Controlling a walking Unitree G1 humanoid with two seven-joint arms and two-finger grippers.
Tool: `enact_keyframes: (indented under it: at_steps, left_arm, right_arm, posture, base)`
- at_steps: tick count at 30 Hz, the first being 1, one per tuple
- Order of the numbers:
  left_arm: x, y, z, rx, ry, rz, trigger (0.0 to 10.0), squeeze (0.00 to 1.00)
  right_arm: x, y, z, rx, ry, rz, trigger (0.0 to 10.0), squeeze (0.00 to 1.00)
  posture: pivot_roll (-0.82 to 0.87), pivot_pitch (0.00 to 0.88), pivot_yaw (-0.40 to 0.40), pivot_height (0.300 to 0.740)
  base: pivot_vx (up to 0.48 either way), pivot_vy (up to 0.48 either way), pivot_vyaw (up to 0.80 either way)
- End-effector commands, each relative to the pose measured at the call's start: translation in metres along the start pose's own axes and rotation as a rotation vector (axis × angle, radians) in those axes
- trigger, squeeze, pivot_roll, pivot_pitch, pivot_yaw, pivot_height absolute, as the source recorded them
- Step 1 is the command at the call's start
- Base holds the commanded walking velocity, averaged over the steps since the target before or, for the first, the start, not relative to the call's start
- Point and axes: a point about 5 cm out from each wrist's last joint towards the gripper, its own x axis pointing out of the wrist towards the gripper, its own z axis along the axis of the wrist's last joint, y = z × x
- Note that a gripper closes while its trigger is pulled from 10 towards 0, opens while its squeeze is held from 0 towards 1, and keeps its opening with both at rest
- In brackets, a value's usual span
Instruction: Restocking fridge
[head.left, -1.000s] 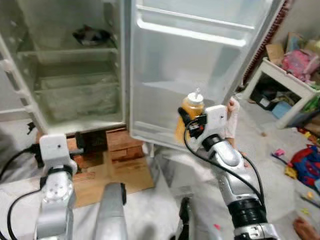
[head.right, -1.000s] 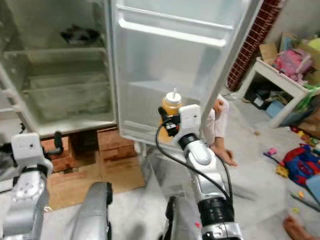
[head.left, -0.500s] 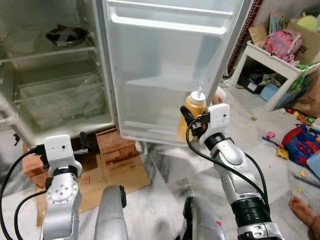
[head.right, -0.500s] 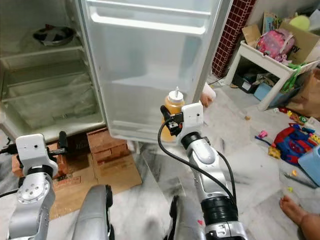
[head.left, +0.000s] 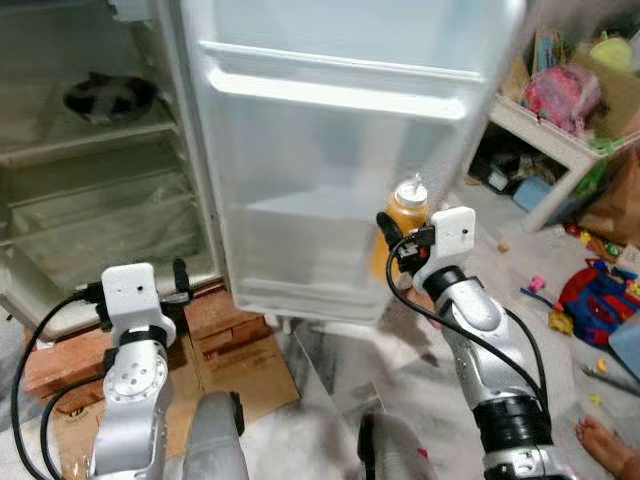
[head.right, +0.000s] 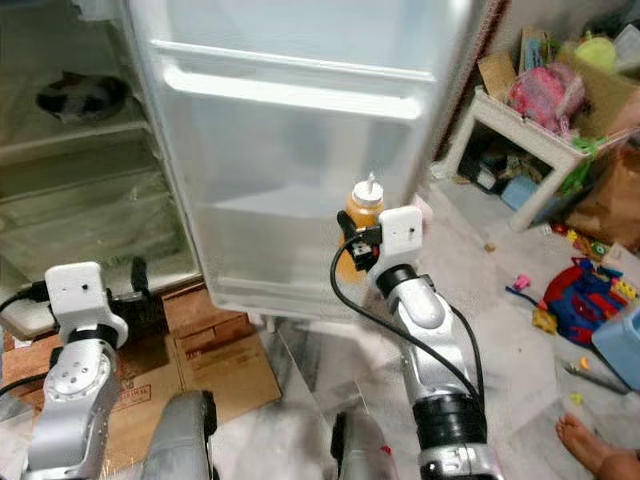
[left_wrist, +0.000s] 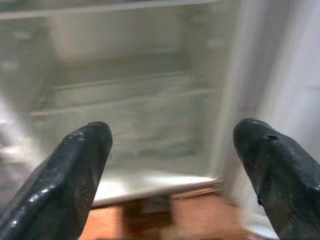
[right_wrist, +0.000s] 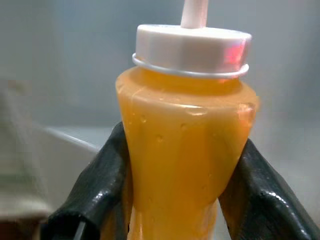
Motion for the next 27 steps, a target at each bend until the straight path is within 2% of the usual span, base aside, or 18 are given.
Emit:
enact_keyframes:
  at_steps: [1,3,17,27]
  left_arm:
    - [0.0003,-0.0144,0.0042,-0.027,-0.01,-0.039,10.0,0.0]
    - [0.0003,-0.0148,0.0039,-0.024,-0.007,-0.037,10.0,0.0]
    - [0.0001,-0.0178,0.005,-0.022,-0.012,-0.052,10.0,0.0]
    - [-0.0003,-0.0191,0.0046,-0.015,-0.011,-0.058,10.0,0.0]
  right_arm:
    - [-0.0063,-0.0171,0.0029,-0.027,-0.006,-0.047,10.0,0.0]
    - [-0.0063,-0.0177,0.0031,-0.028,-0.006,-0.047,10.0,0.0]
    - [-0.0056,-0.0176,0.0036,-0.031,-0.012,-0.051,10.0,0.0]
    - [-0.0056,-0.0168,0.0026,-0.032,-0.009,-0.047,10.0,0.0]
  posture:
    - [0.06,0.0,-0.086,0.601]
    - [0.06,0.0,-0.087,0.601]
    - [0.07,0.0,-0.085,0.601]
    - [0.07,0.0,-0.086,0.536]
  base:
    - [0.386,0.285,0.0]
    - [0.351,0.287,0.0]
    - [0.0,0.0,0.0]
    - [0.0,0.0,0.0]
